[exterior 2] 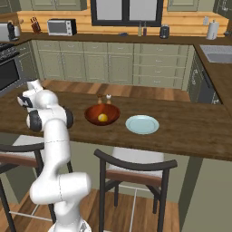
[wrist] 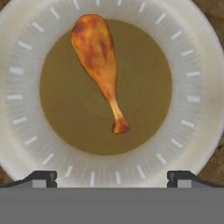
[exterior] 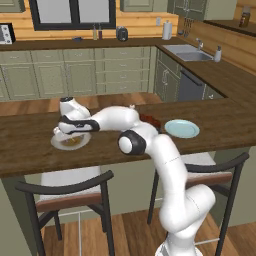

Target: Pick the chicken drumstick and lemon from their plates and place them in the bowl. Then put the bowl in the fridge.

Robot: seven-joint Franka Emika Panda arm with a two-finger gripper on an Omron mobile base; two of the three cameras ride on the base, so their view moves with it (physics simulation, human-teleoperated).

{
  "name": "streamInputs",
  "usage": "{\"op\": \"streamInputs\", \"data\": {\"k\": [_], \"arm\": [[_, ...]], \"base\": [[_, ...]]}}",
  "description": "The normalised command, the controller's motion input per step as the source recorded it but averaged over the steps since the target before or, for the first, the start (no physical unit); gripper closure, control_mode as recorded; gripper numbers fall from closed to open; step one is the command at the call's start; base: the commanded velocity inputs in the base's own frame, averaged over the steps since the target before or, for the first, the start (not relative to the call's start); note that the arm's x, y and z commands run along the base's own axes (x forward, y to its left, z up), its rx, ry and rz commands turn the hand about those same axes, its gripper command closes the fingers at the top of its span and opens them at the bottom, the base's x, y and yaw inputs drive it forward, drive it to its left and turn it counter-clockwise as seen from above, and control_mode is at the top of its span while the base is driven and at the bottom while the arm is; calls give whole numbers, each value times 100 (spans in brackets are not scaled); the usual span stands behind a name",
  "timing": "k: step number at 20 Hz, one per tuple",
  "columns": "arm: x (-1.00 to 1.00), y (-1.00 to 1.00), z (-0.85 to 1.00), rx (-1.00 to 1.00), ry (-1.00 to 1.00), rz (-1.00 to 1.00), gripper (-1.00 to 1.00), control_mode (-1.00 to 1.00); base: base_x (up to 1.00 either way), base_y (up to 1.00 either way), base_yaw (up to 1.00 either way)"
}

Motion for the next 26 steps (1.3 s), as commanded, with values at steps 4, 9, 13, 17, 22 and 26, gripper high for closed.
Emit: {"op": "streamInputs", "data": {"k": [4,9,13,17,22,26], "arm": [[37,-2,-24,0,13,0,-100,-100],[46,0,-12,0,12,0,-100,-100],[24,9,-4,-1,13,0,-100,-100],[18,17,-1,-3,12,0,-100,-100],[14,17,2,-3,5,0,-100,-100],[9,6,13,0,0,0,-100,-100]], "base": [[0,0,0],[0,0,0],[0,0,0],[0,0,0],[0,0,0],[0,0,0]]}}
